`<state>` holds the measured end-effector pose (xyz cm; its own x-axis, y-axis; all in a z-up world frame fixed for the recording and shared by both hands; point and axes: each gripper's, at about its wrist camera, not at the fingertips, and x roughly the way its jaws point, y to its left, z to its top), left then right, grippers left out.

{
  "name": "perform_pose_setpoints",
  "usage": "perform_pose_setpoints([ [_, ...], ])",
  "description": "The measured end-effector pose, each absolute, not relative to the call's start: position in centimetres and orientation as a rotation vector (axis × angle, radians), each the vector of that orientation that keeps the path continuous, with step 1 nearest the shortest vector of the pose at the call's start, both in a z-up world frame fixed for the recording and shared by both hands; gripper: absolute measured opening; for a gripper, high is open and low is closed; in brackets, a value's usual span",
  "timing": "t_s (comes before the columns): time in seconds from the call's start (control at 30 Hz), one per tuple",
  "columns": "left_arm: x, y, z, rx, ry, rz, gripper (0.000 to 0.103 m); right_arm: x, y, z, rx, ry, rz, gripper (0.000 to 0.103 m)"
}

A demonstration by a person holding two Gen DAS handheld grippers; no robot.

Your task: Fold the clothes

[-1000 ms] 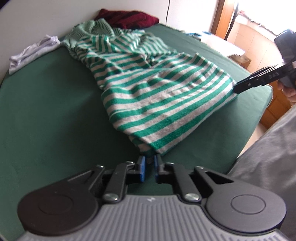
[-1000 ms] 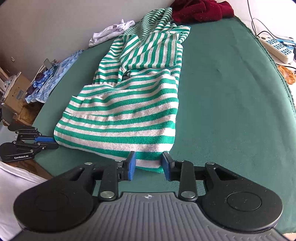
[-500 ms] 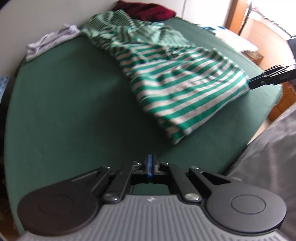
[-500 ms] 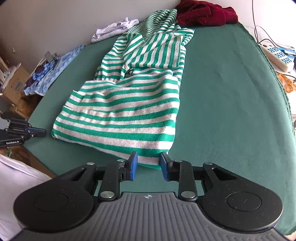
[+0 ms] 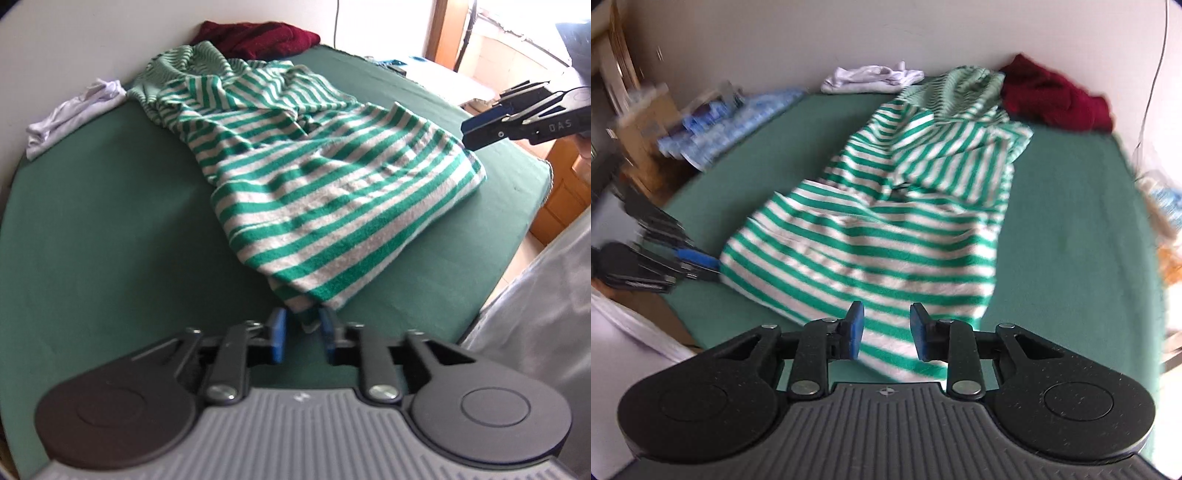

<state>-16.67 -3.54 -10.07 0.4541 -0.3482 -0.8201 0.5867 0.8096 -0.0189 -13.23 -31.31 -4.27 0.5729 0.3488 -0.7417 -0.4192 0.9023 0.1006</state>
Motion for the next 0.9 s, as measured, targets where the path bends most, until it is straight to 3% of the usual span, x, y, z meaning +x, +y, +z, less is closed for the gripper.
perform_pose_setpoints([
  [0.03,-16.6,-3.7,-10.2,0.281,0.940,-0.586,0.010,-13.0,-30.9,-3.9,-0.072,0.838,0.496,0.030],
  [0.1,-16.6,-3.9,-10.4,0.275,0.938,-0.591,0.001,-12.4,-29.9,-3.2,-0.032,0.816,0.599,0.030],
  [0.37,-17.0,-3.4,-10.2,0.260,0.929,-0.567,0.000,-7.4,-17.1,-6.5,-0.142,0.822,0.867,0.028],
  [0.63,-17.8,-3.6,-10.2,0.253,0.895,-0.554,0.000,-4.8,-14.6,-7.7,-0.234,0.784,0.793,0.028],
  [0.7,-17.9,-3.5,-10.3,0.260,0.890,-0.554,0.000,-4.4,-14.6,-8.0,-0.246,0.805,0.821,0.021],
  [0.73,-18.0,-3.4,-10.3,0.266,0.888,-0.555,0.000,-4.1,-14.6,-8.0,-0.257,0.810,0.841,0.005],
  [0.77,-18.0,-3.4,-10.4,0.271,0.888,-0.556,0.000,-4.0,-14.6,-7.9,-0.269,0.801,0.851,0.002],
  [0.9,-18.0,-3.3,-10.3,0.274,0.889,-0.557,0.000,-4.0,-15.3,-7.5,-0.290,0.740,0.828,0.000],
])
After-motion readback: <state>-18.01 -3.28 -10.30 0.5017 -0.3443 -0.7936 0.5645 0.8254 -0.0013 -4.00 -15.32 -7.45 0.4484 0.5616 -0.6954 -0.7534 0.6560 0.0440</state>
